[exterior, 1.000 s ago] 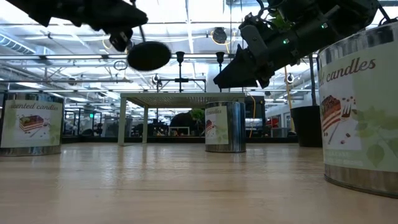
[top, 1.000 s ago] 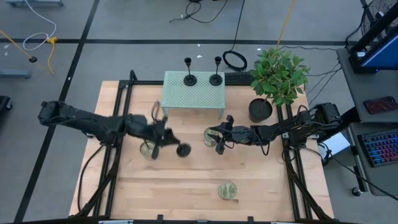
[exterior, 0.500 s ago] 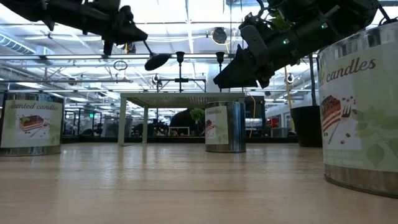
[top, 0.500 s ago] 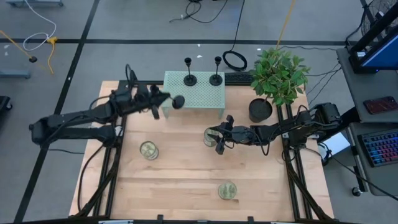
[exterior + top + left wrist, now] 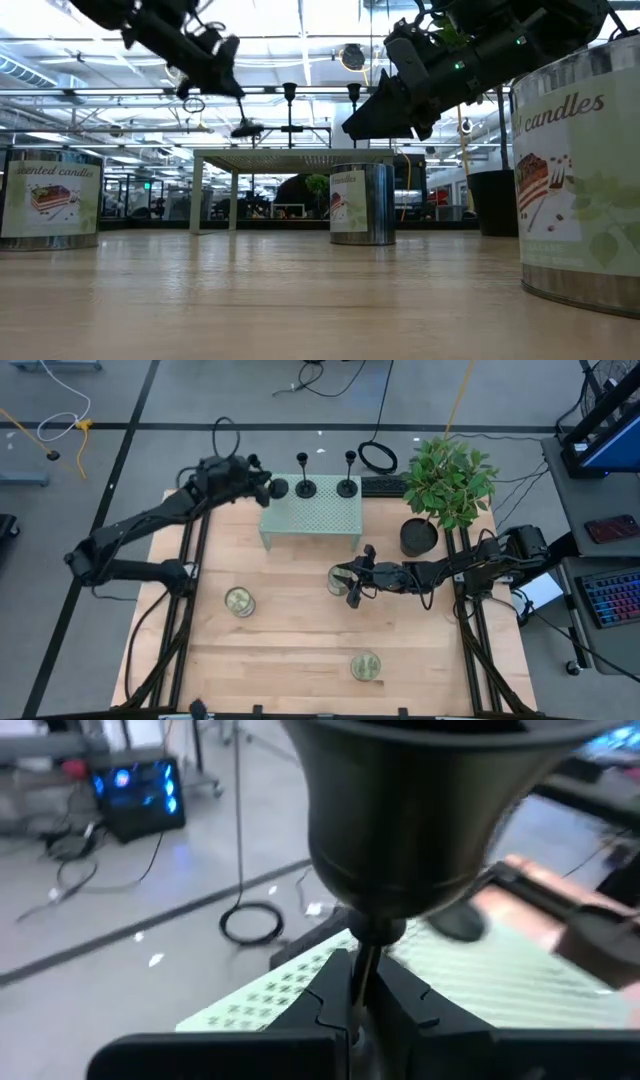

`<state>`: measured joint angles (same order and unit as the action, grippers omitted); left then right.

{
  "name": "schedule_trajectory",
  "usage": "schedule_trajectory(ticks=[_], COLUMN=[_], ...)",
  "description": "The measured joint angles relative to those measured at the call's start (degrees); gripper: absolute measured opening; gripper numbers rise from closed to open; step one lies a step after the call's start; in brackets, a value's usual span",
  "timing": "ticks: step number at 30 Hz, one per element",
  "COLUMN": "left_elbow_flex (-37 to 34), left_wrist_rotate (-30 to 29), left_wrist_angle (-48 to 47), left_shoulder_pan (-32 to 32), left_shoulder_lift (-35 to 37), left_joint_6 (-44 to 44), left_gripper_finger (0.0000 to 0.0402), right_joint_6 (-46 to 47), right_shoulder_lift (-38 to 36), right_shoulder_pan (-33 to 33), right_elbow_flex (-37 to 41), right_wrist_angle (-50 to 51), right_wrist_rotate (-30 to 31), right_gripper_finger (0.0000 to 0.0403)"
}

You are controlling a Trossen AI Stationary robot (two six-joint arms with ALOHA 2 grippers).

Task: Pick & Place candle stick holders
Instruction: Put the black candle holder on the shelf, then put the middle green scented candle on the shelf

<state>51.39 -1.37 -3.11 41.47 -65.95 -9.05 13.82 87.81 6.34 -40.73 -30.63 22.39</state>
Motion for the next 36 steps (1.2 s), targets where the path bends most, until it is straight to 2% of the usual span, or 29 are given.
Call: schedule_trajectory(ticks=[7,16,23,36], left_elbow_flex=[0.5,0.6,0.6,0.6], left_wrist_rotate=[0.4,3.1,4.1,3.9], left_wrist_angle=[0.2,1.9,3.0,2.9], left_shoulder_pan=[4.0,5.5,5.5,5.4], left_shoulder_lift=[-7.3,-8.3,-8.3,-8.3], left_joint_6=[2.8,6.7,7.3,7.2], left_gripper_finger=[0.0023,0.0017,0.0074,0.0137], right_joint_6=[0.0,-1.5,-1.6,-1.5], right_shoulder_lift=[0.0,0.0,0.0,0.0], right_shoulder_pan=[0.0,0.0,0.0,0.0], right_elbow_flex=[0.0,0.0,0.0,0.0], right_wrist_angle=[0.3,0.9,0.9,0.9], right_wrist_rotate=[0.0,0.0,0.0,0.0], right_gripper_finger=[0.0141,0.0141,0.0141,0.0141])
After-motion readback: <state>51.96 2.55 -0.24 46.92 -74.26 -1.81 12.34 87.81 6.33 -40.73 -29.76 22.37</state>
